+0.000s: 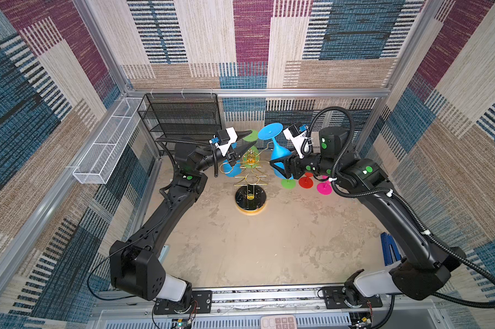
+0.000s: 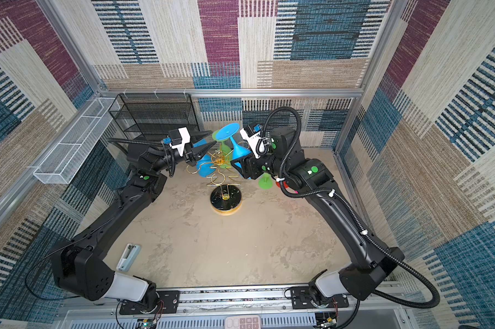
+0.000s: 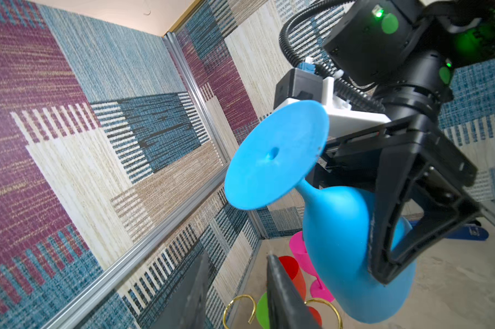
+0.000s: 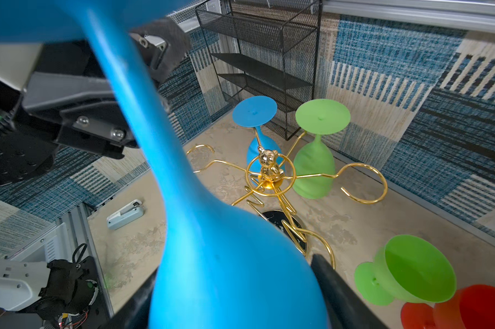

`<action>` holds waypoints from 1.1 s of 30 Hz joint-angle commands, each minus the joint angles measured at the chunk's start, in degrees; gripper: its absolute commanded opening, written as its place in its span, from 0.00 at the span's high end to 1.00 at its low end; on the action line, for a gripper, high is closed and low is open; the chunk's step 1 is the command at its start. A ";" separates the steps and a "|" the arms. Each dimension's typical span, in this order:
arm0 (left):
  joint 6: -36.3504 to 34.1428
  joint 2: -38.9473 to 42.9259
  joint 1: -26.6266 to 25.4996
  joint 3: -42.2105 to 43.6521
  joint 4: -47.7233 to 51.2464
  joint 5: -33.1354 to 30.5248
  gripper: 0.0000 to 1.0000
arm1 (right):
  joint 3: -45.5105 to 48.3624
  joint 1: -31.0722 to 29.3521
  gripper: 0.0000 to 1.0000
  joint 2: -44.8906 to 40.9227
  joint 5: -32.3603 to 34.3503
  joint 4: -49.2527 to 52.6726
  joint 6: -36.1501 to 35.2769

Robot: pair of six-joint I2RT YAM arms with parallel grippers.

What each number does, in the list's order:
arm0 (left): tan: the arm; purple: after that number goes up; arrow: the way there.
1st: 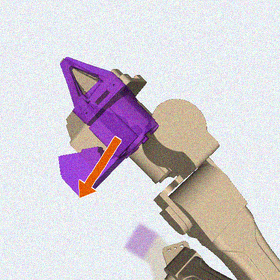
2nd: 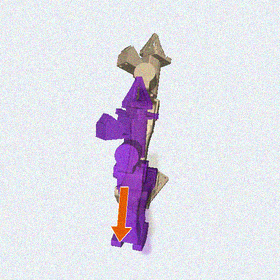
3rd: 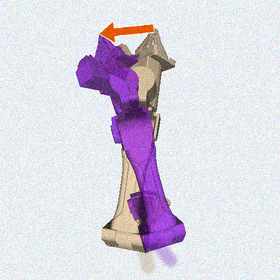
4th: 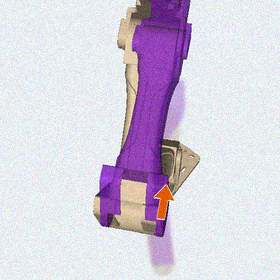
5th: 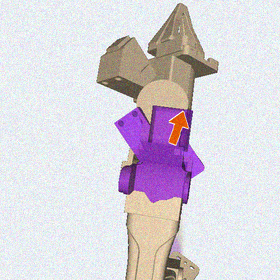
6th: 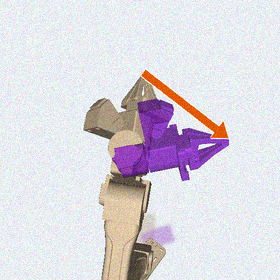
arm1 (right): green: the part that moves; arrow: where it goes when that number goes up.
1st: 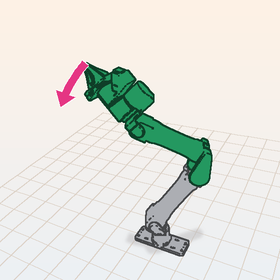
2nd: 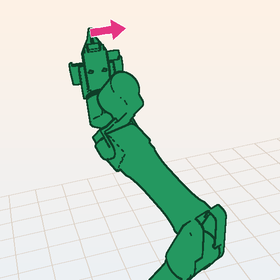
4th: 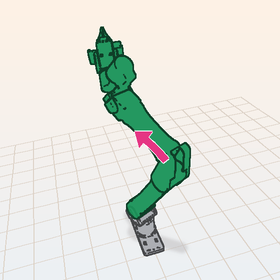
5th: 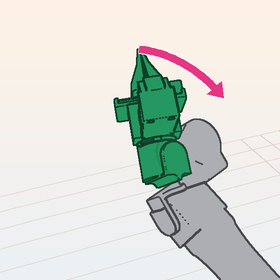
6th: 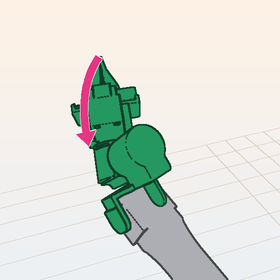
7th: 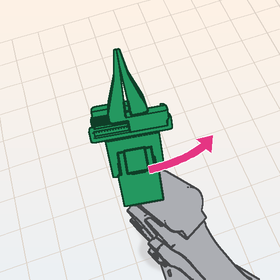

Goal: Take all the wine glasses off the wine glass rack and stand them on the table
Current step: 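Close the right gripper on the blue glass bowl while the left holds the foot, then turn the blue glass bowl-down with the right gripper while the left holds the foot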

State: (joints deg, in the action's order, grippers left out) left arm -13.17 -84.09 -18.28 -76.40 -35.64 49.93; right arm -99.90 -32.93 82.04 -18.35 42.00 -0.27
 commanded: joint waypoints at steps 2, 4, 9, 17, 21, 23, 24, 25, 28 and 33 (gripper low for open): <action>-6.31 -0.30 -0.40 0.29 -5.94 2.50 0.63 | -0.13 -0.11 0.52 0.99 -3.22 -1.37 1.02; -7.30 -0.52 -0.52 0.29 -5.99 2.63 0.63 | 0.26 -0.03 0.53 1.27 -4.48 -1.86 1.31; -8.37 -0.70 -0.69 0.11 -6.11 2.98 0.63 | 0.70 -0.03 0.53 2.04 -5.66 -2.59 1.76; -8.57 -1.49 -1.14 0.02 -8.13 5.84 0.67 | 1.04 -0.04 0.54 3.06 -6.86 -2.80 2.55; -9.08 -1.63 -1.27 0.35 -8.46 7.20 0.71 | 1.03 -0.05 0.54 3.33 -7.32 -2.89 2.85; -9.11 -1.68 -1.40 0.52 -8.99 7.16 0.74 | 1.11 -0.03 0.54 3.44 -7.60 -2.97 2.97; -9.07 -1.69 -1.40 0.55 -9.10 7.18 0.75 | 1.15 -0.11 0.54 3.47 -7.71 -3.03 3.04; -9.18 -1.69 -1.35 0.59 -9.18 7.15 0.77 | 1.09 -0.03 0.54 3.42 -7.79 -3.06 3.11; -9.41 -1.85 -1.48 0.68 -9.70 6.41 0.84 | 1.03 -0.03 0.50 3.46 -7.89 -2.89 3.11; -9.25 -1.72 -1.49 0.77 -10.27 5.55 1.00 | 2.24 -0.04 0.41 2.69 -8.30 -4.15 3.77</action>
State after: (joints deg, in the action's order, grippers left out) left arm -24.67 -86.11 -19.40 -75.59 -43.92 55.35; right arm -98.28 -32.77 84.84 -26.52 41.43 4.21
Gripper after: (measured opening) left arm 0.055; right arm 0.703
